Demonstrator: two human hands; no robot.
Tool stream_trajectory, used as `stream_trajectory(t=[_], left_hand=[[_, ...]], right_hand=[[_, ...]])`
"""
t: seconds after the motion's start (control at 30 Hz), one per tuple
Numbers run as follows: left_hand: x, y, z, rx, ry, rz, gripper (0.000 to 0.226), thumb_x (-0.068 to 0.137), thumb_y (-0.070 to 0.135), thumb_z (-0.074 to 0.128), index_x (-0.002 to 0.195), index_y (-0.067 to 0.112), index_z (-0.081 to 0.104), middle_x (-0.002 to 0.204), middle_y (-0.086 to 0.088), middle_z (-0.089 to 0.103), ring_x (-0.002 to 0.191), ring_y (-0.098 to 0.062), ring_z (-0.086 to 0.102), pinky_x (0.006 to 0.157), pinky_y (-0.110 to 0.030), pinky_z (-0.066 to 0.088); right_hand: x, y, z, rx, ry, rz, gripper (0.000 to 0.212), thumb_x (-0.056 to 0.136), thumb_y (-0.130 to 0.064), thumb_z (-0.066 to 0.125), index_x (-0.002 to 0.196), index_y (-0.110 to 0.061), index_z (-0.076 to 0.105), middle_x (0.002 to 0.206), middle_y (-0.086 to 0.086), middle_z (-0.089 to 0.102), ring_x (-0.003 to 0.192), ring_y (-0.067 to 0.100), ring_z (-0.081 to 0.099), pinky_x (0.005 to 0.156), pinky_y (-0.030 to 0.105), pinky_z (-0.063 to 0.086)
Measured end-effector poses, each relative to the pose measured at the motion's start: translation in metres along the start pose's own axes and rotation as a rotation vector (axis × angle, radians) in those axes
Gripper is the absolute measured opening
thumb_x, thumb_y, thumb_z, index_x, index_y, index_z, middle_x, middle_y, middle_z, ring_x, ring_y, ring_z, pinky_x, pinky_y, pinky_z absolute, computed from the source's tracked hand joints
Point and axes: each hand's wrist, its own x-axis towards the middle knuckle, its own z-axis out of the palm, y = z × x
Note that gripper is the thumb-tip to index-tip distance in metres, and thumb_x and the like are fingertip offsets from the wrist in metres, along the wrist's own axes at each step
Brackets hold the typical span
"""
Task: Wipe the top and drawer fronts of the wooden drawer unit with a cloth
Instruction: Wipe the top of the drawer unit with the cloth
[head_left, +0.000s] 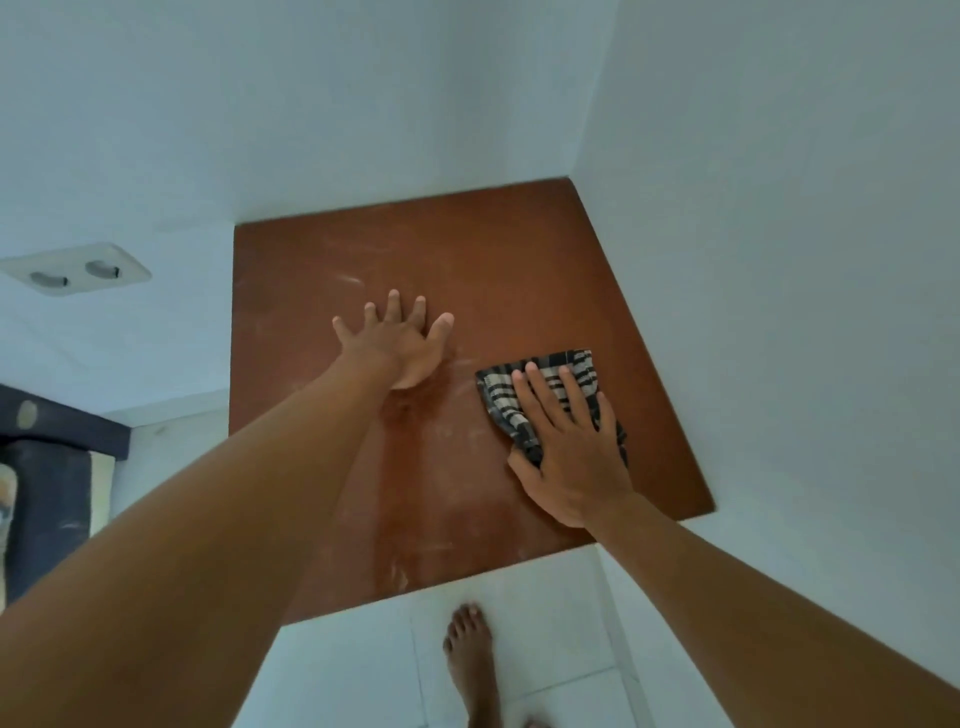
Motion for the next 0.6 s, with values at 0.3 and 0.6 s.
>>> stream_trajectory(t=[0.3, 0.6], left_hand=[[-0.066, -0.008, 0.046, -0.003, 0.029, -0.014, 0.083, 0.095, 0.075, -0.003, 0.165, 0.032, 0.000, 0.174, -0.002, -0.008, 0.160, -0.030, -0.003, 0.122, -0.067, -0.005], [-0.109, -0.015, 0.055, -0.030, -0.025, -0.065, 0.083, 0.095, 0.076, 0.001, 0.165, 0.033, 0.003, 0.174, -0.002, -0.005, 0.160, -0.030, 0.001, 0.121, -0.068, -0.005]], right_hand=[[-0.121, 0.000, 0.016, 0.014, 0.054, -0.051, 0.070, 0.093, -0.051, 0.038, 0.159, -0.031, 0.028, 0.167, -0.008, 0.025, 0.153, 0.028, 0.023, 0.114, 0.058, 0.032], [-0.180, -0.013, 0.020, 0.141, 0.069, -0.058, 0.075, 0.071, -0.025, 0.085, 0.140, -0.020, 0.058, 0.141, -0.002, 0.062, 0.122, 0.031, 0.058, 0.083, 0.046, 0.060]])
